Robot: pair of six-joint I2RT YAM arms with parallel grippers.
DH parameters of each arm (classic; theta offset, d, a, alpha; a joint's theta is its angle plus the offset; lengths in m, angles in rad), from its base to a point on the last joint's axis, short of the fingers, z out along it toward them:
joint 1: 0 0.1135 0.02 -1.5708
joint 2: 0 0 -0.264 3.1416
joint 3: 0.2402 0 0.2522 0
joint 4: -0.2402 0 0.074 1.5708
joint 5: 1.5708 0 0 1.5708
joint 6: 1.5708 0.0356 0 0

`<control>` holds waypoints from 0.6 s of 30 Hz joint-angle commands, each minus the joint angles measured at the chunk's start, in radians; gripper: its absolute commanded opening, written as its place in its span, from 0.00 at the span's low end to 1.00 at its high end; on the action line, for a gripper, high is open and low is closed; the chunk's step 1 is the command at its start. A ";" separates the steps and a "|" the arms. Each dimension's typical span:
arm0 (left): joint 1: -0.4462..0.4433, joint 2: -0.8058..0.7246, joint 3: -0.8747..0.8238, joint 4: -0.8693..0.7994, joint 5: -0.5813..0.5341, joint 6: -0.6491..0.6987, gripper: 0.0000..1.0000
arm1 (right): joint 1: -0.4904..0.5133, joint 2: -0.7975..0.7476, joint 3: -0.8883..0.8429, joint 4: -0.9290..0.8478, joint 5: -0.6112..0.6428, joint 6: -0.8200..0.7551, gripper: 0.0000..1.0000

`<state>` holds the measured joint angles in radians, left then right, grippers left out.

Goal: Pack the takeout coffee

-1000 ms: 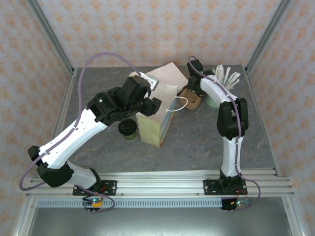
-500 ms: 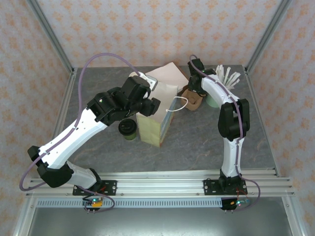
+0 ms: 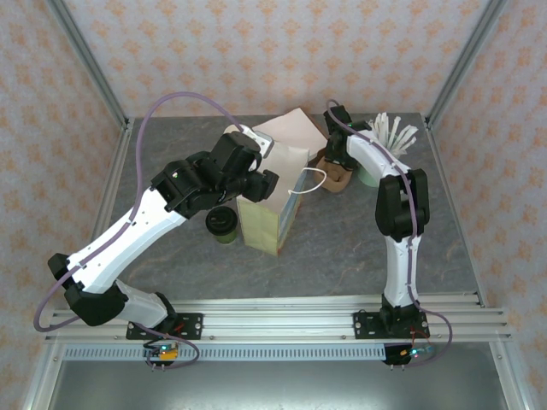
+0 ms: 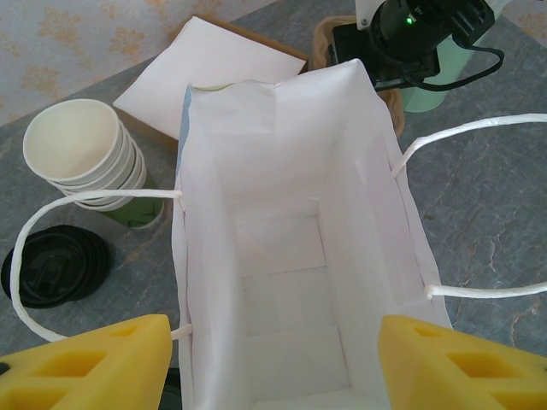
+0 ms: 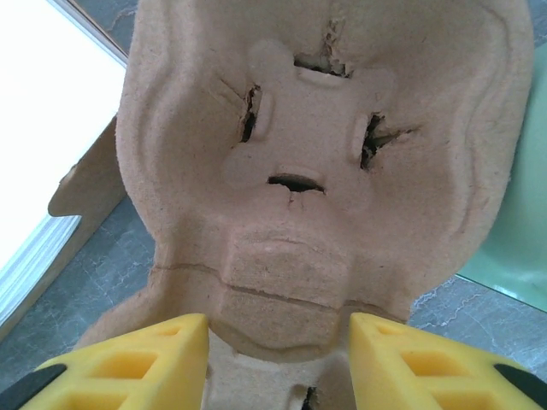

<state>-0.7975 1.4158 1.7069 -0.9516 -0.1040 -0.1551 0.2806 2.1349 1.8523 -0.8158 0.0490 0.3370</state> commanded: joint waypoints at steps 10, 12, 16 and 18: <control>0.008 -0.034 -0.016 0.021 0.004 0.016 0.66 | -0.005 0.041 0.054 -0.052 0.049 -0.001 0.45; 0.007 -0.036 -0.019 0.021 0.002 0.017 0.66 | -0.005 0.050 0.071 -0.057 0.049 -0.011 0.46; 0.009 -0.037 -0.023 0.022 0.002 0.019 0.66 | -0.004 0.072 0.105 -0.075 0.059 -0.023 0.45; 0.009 -0.040 -0.025 0.022 0.001 0.019 0.66 | -0.005 0.076 0.105 -0.075 0.064 -0.023 0.45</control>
<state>-0.7971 1.4067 1.6920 -0.9512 -0.1040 -0.1551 0.2806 2.1880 1.9327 -0.8543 0.0681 0.3290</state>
